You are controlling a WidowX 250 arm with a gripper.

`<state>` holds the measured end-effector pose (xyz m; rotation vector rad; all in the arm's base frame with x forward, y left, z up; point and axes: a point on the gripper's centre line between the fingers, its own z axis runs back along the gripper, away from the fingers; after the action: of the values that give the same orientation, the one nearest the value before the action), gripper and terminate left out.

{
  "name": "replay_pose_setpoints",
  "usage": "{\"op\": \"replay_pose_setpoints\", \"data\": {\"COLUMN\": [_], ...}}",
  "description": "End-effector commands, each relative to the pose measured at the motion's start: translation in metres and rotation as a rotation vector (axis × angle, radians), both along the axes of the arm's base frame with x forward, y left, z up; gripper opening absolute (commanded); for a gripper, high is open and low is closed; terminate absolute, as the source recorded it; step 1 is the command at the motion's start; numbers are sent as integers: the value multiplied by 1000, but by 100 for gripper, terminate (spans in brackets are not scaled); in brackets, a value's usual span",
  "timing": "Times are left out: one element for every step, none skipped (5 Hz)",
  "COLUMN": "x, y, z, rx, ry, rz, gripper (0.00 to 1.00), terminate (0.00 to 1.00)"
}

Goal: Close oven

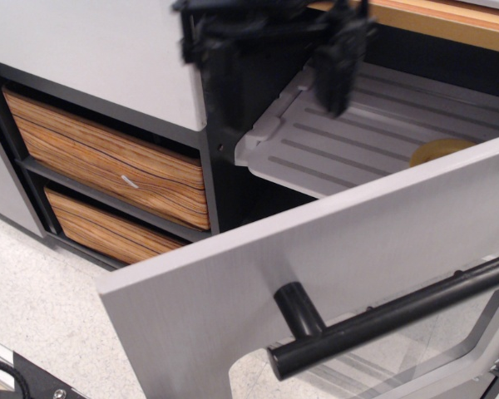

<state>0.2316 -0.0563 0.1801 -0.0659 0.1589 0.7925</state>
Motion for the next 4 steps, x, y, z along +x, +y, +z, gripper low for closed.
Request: {"op": "replay_pose_setpoints", "data": {"x": [-9,-22,-33,-42], "y": [-29,-39,-48,-61], "z": [25,37,39,31], "rx": [-44,-94,-107,-129], "ry": [-47,-40,-28,42], "rz": [-45,-72,-89,-115], "gripper": [100,100,100,100], "terminate": [0,0,0,0]}}
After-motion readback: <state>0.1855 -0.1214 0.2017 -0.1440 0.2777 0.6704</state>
